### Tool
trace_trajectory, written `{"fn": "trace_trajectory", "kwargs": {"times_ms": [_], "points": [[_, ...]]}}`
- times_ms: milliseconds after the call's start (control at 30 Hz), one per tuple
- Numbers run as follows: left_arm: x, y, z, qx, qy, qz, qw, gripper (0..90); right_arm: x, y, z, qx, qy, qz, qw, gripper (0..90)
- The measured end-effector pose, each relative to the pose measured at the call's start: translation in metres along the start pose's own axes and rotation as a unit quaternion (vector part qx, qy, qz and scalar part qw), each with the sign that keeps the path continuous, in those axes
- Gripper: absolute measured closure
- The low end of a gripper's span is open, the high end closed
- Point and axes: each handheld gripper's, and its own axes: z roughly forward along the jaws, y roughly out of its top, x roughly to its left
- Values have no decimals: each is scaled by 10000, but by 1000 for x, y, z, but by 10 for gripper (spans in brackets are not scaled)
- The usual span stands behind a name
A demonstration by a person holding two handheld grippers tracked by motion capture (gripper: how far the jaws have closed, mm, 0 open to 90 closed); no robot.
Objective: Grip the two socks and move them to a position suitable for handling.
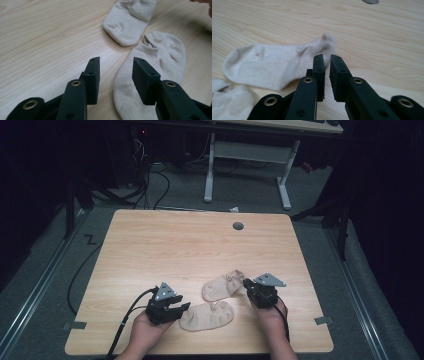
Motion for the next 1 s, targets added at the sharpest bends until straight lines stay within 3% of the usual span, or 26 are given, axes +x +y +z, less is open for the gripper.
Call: {"fn": "trace_trajectory", "kwargs": {"times_ms": [333, 433, 533, 667, 733, 800, 900, 1000], "points": [[-4, 19, 36, -10, 154, 221, 9996, 585, -26, -16, -21, 89, -229, 97, 9996, 791], [-7, 24, 45, 32, 143, 271, 9995, 584, -27, -18, -23, 109, -222, 59, 9997, 788], [-13, 34, 62, 152, 264, 419, 9987, 581, -28, -20, -23, 162, -173, 5, 9997, 779], [-15, 41, 77, 327, 363, 451, 9978, 576, -25, -20, -21, 164, -88, 15, 9998, 764], [-16, 42, 84, 565, 488, 558, 9956, 652, -21, -18, -19, 217, 14, -24, 9998, 738], [-15, 41, 86, 625, 551, 603, 9947, 685, -20, -18, -17, 240, 49, -30, 9997, 735], [-12, 39, 87, 536, 527, 498, 9959, 766, -17, -14, -9, 260, 135, -17, 9996, 705], [-10, 38, 86, 509, 566, 518, 9958, 818, -20, -6, 2, 309, 191, 175, 9992, 682]]}}
